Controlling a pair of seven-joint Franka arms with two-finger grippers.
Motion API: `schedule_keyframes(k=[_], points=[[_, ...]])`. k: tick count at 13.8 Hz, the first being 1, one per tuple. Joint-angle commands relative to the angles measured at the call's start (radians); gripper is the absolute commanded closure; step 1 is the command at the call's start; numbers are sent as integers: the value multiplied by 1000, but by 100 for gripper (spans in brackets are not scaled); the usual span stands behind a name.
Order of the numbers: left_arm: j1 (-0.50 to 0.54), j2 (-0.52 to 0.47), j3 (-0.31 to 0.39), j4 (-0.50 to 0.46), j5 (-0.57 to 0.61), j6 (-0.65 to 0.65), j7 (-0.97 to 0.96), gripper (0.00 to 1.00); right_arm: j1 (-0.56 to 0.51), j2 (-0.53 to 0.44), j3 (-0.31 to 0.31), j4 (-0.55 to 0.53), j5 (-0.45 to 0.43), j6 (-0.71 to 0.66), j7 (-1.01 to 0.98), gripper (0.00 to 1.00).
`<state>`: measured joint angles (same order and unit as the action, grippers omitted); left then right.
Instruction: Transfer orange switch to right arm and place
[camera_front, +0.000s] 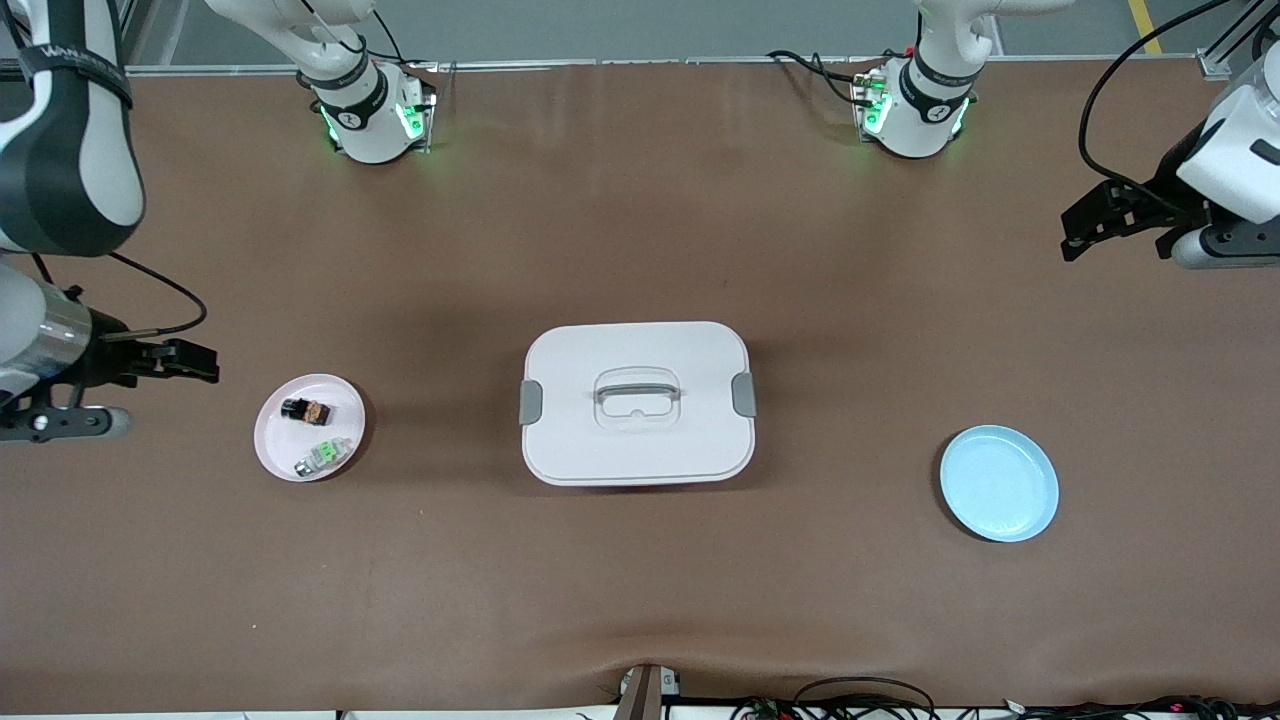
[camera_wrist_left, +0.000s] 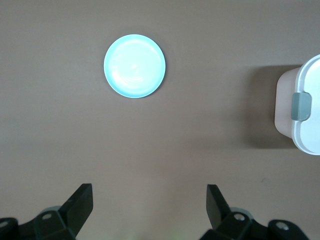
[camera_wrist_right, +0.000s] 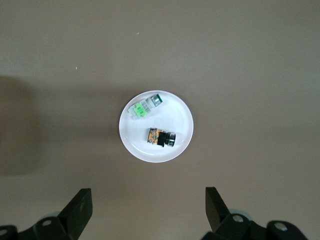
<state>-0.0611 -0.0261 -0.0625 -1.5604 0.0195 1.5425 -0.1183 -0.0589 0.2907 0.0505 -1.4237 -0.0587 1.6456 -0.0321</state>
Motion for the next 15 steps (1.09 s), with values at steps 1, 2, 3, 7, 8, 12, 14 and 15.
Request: schedule_keyframes(k=[1,2,3,7,8,12,14,15], points=[[3,0,-2,6,-12,-5,14,0,-77,5,9,55,52,-12,15,0],[3,-2,-2,6,-12,-13,14,0,-96,5,9,63,66,-15,11,0],[3,-2,-2,8,-12,-22,14,0,-102,4,9,65,66,-18,9,0],[3,0,-2,14,-15,-22,17,0,-99,-22,15,71,86,-21,21,0],[4,0,-2,10,-13,-24,17,0,-101,-44,15,71,88,-23,21,0],[10,-12,-2,8,-13,-47,16,0,-98,-102,15,62,88,-93,49,0],[9,-14,-2,7,-13,-50,12,0,-95,-111,20,63,89,-137,151,0],[10,-15,-2,5,-13,-51,14,0,-90,-110,20,65,89,-148,172,0]])
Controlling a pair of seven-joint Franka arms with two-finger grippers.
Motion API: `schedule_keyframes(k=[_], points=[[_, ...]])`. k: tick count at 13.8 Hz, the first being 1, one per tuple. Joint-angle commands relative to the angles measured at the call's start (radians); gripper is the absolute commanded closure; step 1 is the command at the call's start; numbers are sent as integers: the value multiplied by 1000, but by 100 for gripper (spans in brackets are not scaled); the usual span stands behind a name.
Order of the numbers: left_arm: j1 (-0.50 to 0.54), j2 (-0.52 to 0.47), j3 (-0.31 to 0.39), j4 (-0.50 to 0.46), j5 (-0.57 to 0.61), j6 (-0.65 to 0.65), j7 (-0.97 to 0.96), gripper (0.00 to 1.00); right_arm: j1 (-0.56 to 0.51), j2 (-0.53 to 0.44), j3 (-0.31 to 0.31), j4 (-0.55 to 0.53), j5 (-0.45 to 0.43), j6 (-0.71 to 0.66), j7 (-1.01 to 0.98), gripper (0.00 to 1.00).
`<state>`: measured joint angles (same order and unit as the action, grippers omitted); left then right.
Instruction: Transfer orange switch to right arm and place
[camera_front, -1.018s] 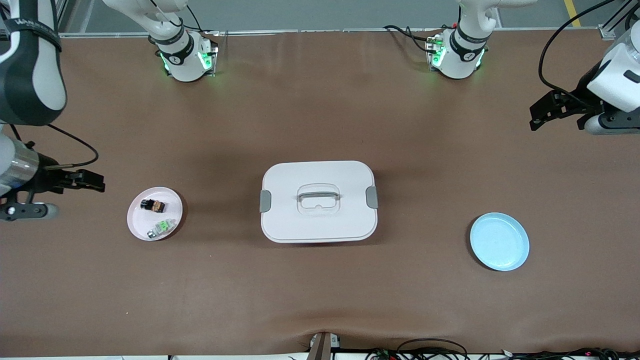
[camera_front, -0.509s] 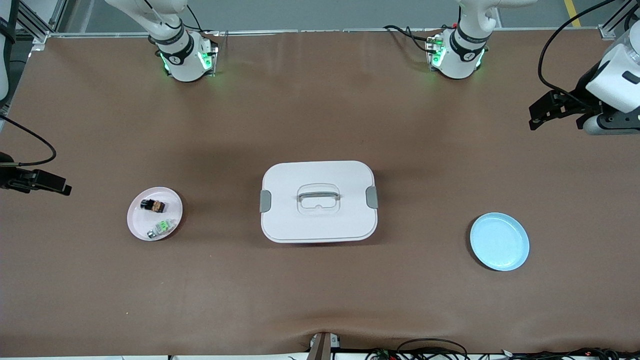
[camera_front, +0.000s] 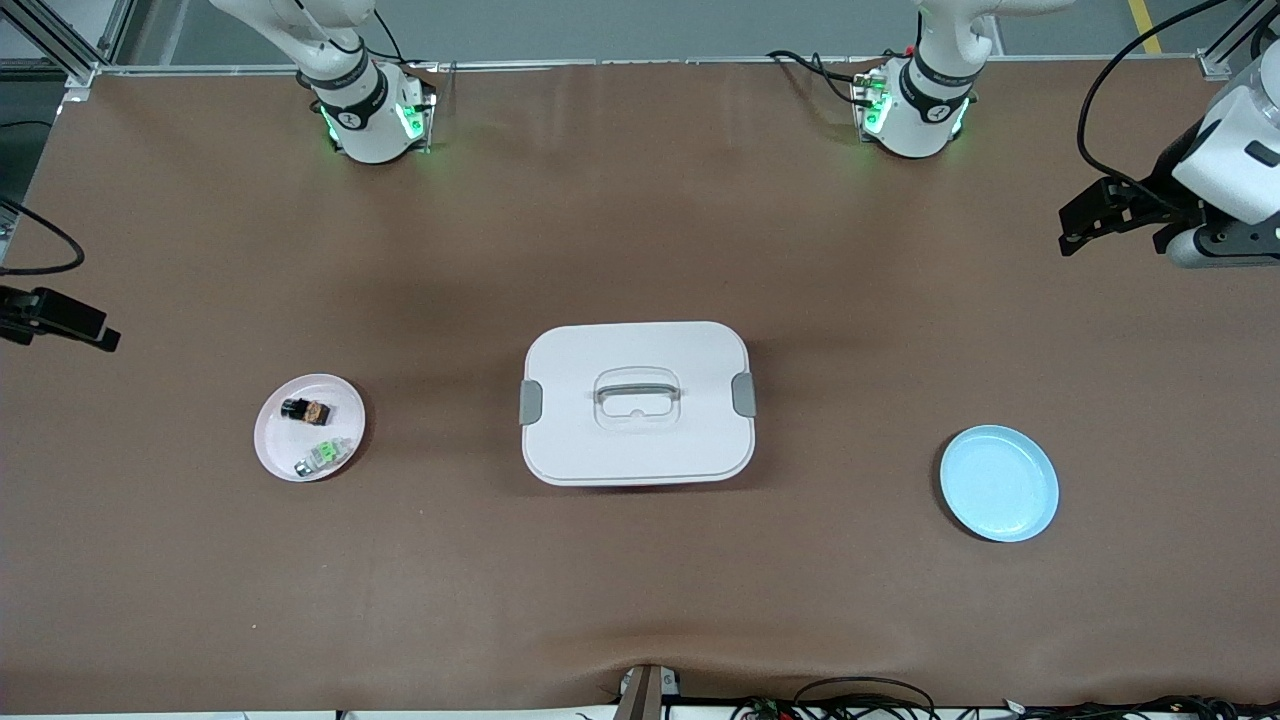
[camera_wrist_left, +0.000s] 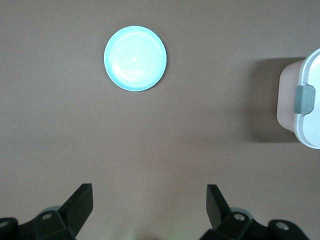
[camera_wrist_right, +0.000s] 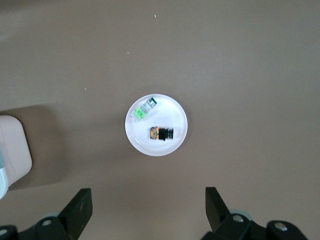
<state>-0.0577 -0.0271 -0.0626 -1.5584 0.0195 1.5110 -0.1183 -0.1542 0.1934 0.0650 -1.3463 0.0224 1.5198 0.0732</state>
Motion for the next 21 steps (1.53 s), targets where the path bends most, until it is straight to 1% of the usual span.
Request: schedule_keyframes(k=[1,5,6,9,11,16,21], points=[[7,-17,-2,-2,-13,-24,14,0,5,-12,4,-13,7,-33,73,0],[7,-33,-2,-12,-12,-25,16,0,-4,-18,2,-20,19,-67,59,0],[9,-33,-2,-11,-12,-23,16,0,2,-31,3,-39,19,-64,57,0],[9,-31,0,-11,-10,-21,16,0,7,-93,4,-143,19,-9,57,0],[9,-33,0,-11,-10,-20,16,0,7,-114,4,-174,19,5,56,0],[9,-39,0,-12,-10,-18,16,0,8,-121,4,-175,27,31,60,0],[10,-39,0,-14,-9,-18,16,0,2,-146,-1,-214,39,39,63,0]])
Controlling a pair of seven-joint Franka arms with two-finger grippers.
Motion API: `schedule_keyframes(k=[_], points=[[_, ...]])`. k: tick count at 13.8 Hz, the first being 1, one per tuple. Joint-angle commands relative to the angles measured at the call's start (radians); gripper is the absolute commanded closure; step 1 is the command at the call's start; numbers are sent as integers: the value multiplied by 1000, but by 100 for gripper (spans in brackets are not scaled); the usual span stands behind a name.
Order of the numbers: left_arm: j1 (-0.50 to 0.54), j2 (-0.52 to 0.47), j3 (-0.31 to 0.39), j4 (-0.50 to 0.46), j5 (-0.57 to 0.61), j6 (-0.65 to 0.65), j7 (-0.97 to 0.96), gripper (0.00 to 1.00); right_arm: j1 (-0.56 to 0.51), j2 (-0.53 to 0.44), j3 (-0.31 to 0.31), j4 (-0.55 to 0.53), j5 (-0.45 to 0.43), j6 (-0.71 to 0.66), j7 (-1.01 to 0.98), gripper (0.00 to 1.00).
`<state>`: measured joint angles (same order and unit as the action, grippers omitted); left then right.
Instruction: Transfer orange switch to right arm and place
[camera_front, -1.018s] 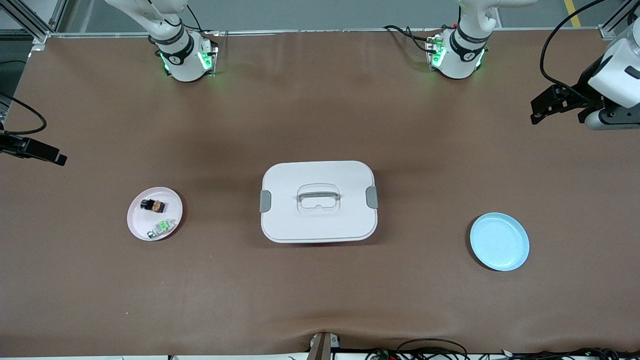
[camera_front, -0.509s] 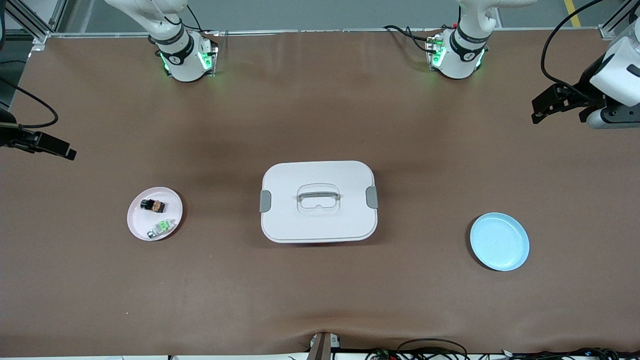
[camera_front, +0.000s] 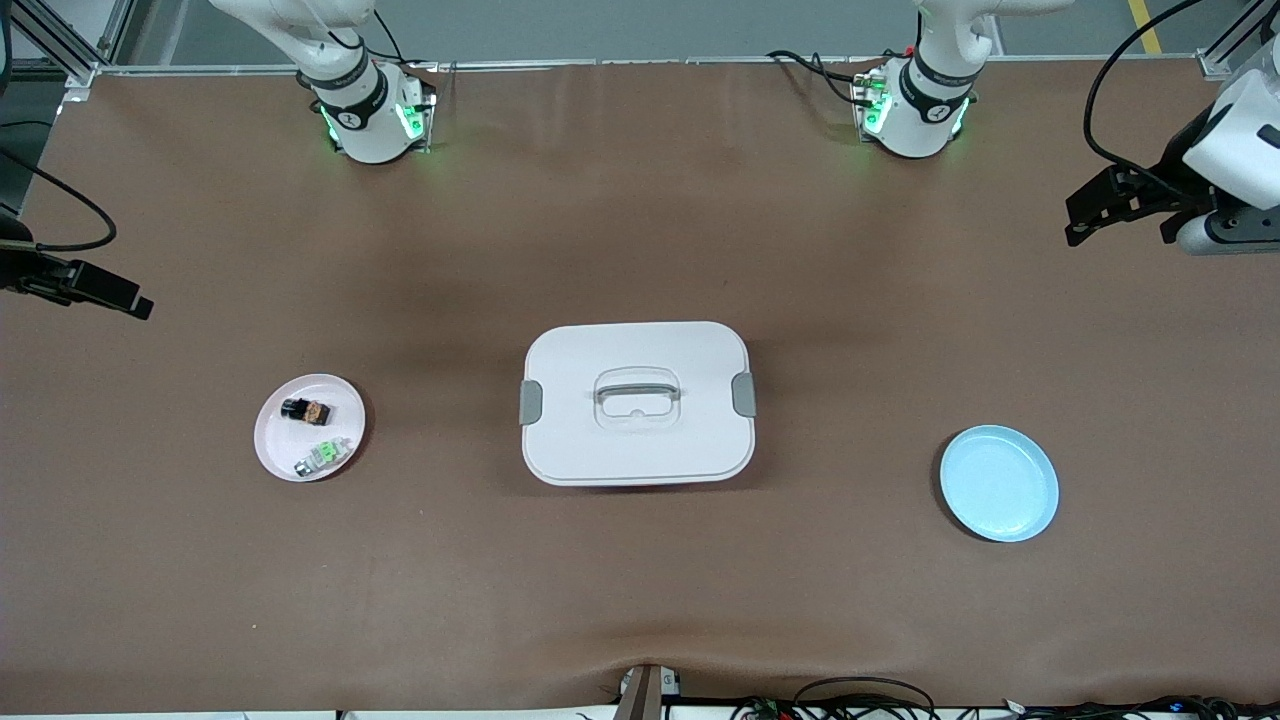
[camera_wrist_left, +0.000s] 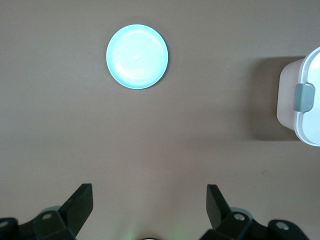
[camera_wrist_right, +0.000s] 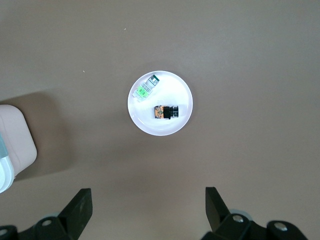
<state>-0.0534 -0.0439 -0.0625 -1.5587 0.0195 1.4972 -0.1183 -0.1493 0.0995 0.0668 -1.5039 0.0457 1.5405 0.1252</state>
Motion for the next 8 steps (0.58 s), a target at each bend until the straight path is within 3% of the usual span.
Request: schedule_keyframes(k=[1,8], points=[[4,-22,0,-17,-9,-5,16,0,1,-69,-1,-74,14,36,11,0],[4,-24,0,-23,-7,2,14,0,-3,-86,-1,-76,17,44,10,0]])
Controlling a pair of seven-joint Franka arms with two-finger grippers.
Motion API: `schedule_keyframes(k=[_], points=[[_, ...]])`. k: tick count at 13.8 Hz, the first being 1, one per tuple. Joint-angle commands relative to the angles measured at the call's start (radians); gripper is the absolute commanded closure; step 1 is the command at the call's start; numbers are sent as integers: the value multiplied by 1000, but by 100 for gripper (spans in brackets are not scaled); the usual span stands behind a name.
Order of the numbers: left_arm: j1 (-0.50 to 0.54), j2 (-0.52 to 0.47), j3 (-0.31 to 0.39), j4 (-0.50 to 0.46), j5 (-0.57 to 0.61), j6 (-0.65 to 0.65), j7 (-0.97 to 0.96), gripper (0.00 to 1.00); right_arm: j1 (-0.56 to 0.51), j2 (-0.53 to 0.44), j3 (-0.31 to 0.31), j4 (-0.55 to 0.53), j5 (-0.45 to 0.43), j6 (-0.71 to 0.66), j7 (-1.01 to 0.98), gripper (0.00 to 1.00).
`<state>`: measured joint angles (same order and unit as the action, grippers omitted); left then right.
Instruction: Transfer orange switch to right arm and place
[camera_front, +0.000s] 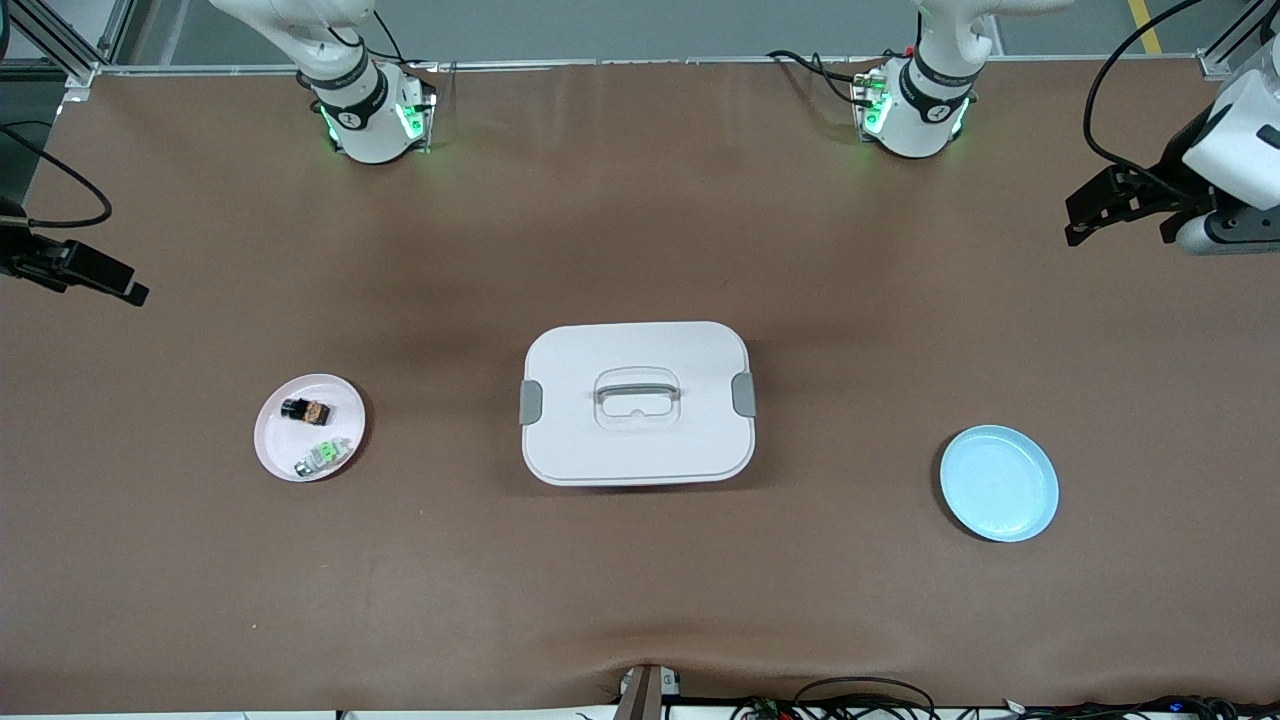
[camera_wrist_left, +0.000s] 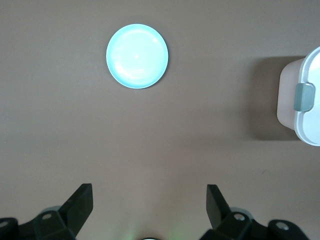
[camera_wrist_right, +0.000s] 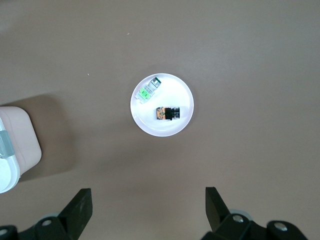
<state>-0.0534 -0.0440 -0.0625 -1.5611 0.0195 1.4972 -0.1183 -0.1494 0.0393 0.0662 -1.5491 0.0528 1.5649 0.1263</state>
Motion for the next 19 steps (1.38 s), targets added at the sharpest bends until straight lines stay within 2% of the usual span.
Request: schedule_keyframes(k=[1,14,19], points=[[4,-23,0,-22,-7,3,14,0,-1,-27,1,-25,9,20,13,0],[3,-19,-2,-17,-10,9,12,0,28,-29,11,10,-10,-34,-2,0],[4,-19,0,-17,-10,9,12,0,28,-61,6,6,-11,-34,-68,0]])
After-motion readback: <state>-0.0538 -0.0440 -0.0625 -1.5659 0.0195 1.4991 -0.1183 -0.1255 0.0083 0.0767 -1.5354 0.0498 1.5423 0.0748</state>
